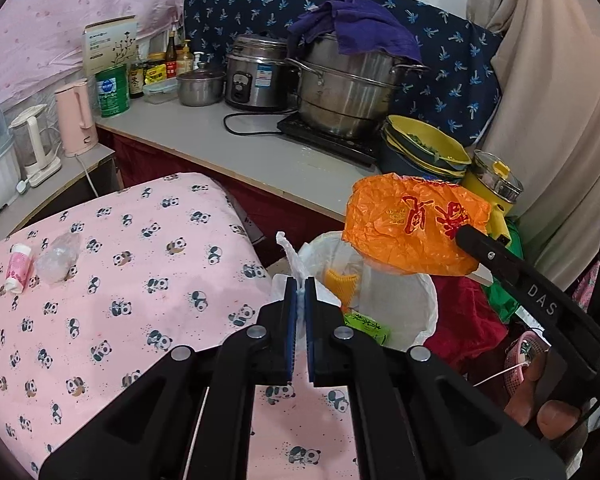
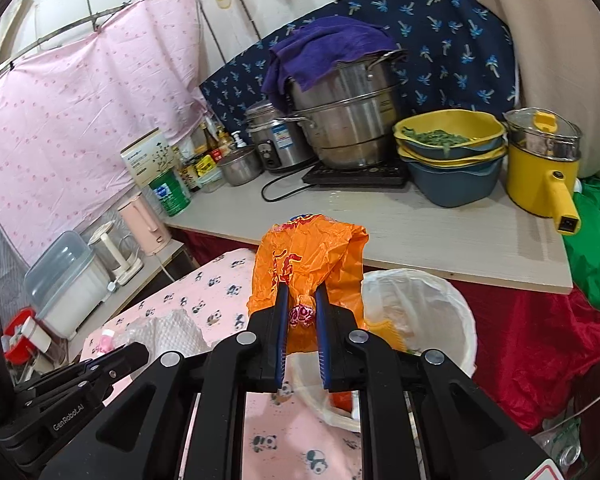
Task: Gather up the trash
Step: 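Carry the paper towel and orange bag over the bin with both grippers, then open both grippers to drop the towel and orange bag into the bin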
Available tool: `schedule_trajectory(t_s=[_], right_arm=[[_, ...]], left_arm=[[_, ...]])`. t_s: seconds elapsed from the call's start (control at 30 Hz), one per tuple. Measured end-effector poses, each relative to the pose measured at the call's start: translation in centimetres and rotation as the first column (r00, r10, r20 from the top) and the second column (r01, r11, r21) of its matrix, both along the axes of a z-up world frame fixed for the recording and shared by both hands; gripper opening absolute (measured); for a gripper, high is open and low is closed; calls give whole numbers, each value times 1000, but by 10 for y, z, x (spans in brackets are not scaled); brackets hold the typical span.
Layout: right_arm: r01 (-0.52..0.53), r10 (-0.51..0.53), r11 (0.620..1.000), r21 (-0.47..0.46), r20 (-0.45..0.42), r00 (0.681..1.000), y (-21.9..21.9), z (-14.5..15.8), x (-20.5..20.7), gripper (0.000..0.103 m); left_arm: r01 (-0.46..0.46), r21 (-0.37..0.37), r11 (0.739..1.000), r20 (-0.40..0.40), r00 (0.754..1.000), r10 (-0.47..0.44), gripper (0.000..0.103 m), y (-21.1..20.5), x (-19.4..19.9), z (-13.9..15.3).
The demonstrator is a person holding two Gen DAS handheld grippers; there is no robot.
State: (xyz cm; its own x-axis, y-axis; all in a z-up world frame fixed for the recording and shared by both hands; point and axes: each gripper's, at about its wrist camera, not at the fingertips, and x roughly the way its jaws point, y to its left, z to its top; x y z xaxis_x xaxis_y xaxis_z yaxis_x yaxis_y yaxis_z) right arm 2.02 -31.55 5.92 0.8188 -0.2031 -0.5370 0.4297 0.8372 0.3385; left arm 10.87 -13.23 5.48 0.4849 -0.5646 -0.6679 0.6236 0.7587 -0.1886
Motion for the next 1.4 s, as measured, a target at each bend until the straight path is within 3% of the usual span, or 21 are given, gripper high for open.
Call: schedule_trajectory(t_s=[0.6,0.77,0.87,0.93,1.0,1.3,1.4], right_arm=[[133,-131,990,55,-35,991,-64,-30,-42,13],[150,-147,986,66,-57,988,-72,-40,-42,13],[152,-147,986,71,-69,987,-75,-47,-38,13],[149,-143,986,76,-76,987,-75,-51,-34,13],[144,-137,987,77,-82,987,-75,-53,-30,13],[84,-75,993,78,-112,991,-61,-65,1,17],[64,-55,995,74,-122,991,-55,-68,11,28]], left_arm=[[179,49,983,-95,980,-174,4,-91,-12,-34],[174,70,982,-119,979,-165,5,-107,-4,-50],[157,76,985,-121,982,-148,19,-109,3,-56],[139,65,988,-116,985,-131,43,-106,6,-57],[121,56,991,-106,988,-115,55,-103,10,-56],[16,48,999,-112,994,-10,64,-76,33,-59],[-16,53,998,-106,994,22,65,-65,39,-59]])
